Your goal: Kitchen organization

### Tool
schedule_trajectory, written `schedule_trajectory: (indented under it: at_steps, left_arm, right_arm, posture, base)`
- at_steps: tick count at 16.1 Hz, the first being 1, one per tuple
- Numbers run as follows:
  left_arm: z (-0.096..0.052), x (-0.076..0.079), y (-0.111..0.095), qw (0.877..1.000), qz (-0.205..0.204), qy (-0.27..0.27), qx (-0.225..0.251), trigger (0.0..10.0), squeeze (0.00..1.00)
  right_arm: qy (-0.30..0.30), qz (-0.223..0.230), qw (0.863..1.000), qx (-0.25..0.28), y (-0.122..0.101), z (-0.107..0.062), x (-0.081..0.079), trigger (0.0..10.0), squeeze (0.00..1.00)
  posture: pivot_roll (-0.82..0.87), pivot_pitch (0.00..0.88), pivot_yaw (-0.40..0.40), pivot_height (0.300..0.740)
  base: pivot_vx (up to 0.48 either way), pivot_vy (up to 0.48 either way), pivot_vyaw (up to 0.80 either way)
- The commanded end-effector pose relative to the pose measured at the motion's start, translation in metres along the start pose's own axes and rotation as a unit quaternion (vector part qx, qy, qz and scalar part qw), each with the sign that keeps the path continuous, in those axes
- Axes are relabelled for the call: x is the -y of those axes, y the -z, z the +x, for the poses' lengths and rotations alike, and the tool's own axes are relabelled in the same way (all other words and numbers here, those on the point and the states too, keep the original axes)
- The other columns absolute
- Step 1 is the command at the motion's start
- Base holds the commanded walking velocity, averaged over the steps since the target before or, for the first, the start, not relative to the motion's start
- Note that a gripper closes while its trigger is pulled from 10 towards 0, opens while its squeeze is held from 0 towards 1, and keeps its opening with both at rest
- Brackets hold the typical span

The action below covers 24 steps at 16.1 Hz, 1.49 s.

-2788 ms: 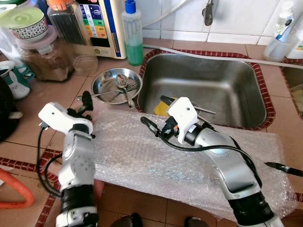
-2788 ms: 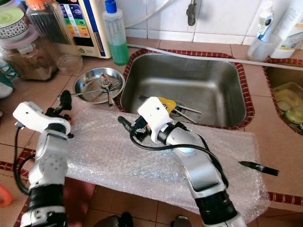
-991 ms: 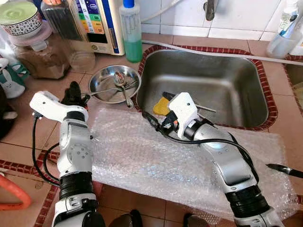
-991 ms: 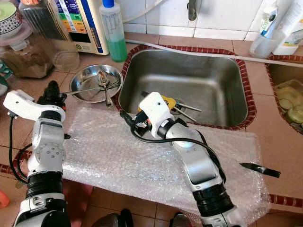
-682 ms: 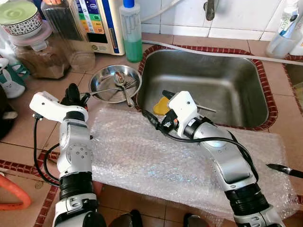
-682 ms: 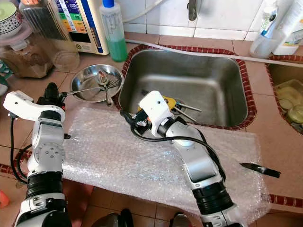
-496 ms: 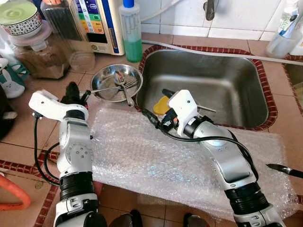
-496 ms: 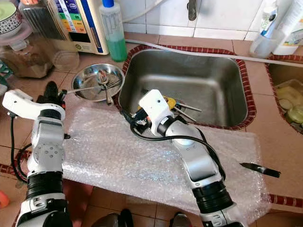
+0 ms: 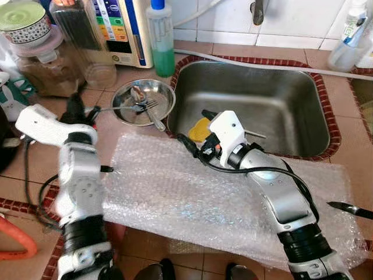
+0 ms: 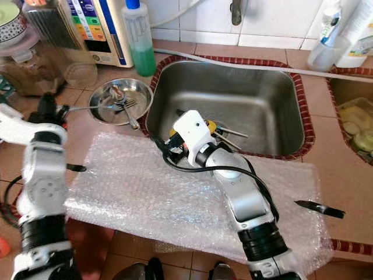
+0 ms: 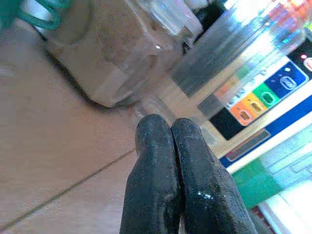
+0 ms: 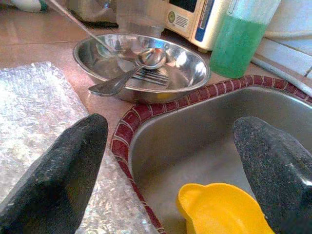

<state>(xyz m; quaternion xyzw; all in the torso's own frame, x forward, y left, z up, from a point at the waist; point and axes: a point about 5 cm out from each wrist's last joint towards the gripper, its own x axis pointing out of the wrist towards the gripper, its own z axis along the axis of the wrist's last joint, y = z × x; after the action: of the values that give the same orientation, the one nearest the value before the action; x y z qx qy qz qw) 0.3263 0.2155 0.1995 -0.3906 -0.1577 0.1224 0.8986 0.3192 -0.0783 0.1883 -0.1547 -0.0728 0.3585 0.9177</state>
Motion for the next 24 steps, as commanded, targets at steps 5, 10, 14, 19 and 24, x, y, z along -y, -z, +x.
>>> schedule_trajectory:
  at_steps: [5, 10, 14, 19, 24]
  left_arm:
    - [-0.009, -0.001, -0.024, 0.999, 0.032, 0.027, 0.023, 0.0, 0.00]
    - [-0.007, 0.026, -0.019, 0.996, 0.012, 0.082, 0.019, 0.0, 0.00]
    - [-0.003, 0.042, -0.028, 0.991, 0.040, 0.119, 0.034, 0.0, 0.00]
    - [0.000, 0.046, -0.031, 0.988, 0.063, 0.133, 0.037, 0.0, 0.00]
    - [0.002, 0.048, -0.040, 0.982, 0.102, 0.149, 0.052, 0.0, 0.00]
  right_arm:
    - [-0.005, -0.007, 1.000, 0.008, -0.002, 0.004, 0.000, 10.0, 0.00]
    - [-0.002, -0.015, 1.000, 0.018, -0.005, 0.012, 0.004, 10.0, 0.00]
    - [0.013, -0.018, 1.000, 0.018, -0.004, 0.013, 0.013, 10.0, 0.00]
    - [0.034, -0.015, 0.999, 0.021, -0.002, 0.013, 0.020, 10.0, 0.00]
    - [0.039, -0.017, 0.999, 0.024, -0.002, 0.013, 0.023, 10.0, 0.00]
  posture:
    - [-0.13, 0.215, 0.079, 0.740]
    - [-0.11, 0.182, 0.073, 0.740]
    - [-0.11, 0.180, 0.075, 0.740]
    - [-0.11, 0.184, 0.092, 0.740]
    - [-0.10, 0.184, 0.089, 0.740]
  base:
    - [0.000, 0.000, 0.00]
    - [0.000, 0.000, 0.00]
    - [0.000, 0.000, 0.00]
    - [0.000, 0.000, 0.00]
    - [0.000, 0.000, 0.00]
